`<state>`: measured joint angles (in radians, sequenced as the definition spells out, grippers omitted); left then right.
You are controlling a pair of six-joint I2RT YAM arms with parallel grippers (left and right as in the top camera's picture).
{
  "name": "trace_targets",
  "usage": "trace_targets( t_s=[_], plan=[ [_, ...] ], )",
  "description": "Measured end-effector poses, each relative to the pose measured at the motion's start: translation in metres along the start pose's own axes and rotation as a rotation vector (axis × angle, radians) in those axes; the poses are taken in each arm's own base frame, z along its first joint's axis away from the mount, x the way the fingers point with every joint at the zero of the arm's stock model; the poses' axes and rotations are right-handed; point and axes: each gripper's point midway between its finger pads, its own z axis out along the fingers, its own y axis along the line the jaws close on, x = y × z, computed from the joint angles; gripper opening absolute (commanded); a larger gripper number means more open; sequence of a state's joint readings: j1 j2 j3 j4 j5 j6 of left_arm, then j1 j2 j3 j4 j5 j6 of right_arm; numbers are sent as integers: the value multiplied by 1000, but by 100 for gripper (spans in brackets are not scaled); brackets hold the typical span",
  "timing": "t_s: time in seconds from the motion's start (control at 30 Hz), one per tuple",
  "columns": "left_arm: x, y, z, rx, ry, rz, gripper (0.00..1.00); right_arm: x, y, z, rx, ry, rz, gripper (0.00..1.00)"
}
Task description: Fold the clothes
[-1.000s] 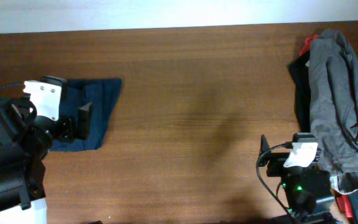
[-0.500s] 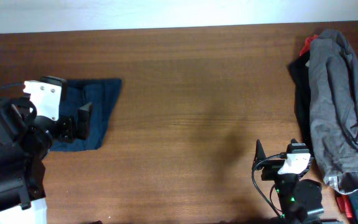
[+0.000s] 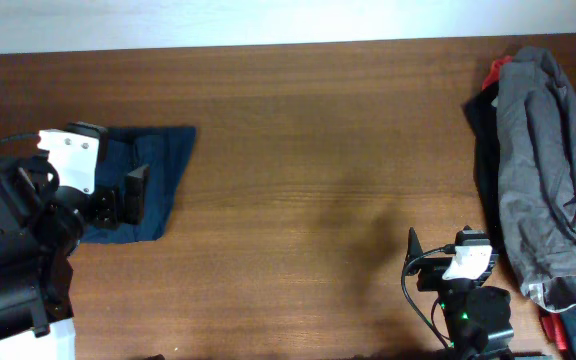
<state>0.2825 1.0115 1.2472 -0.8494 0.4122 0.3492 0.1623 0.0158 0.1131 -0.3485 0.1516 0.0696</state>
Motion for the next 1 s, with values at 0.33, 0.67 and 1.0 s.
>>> trace_targets(
  t_s=[0.33, 0.67, 1.0],
  plan=[
    [0, 0, 0, 0, 0, 0, 99, 0, 0, 0, 0, 0, 1, 99],
    [8, 2, -3, -26, 33, -9, 99, 0, 0, 0, 0, 0, 0, 99],
    [50, -18, -51, -193, -162, 83, 99, 0, 1, 0, -4, -1, 1, 99]
  ],
)
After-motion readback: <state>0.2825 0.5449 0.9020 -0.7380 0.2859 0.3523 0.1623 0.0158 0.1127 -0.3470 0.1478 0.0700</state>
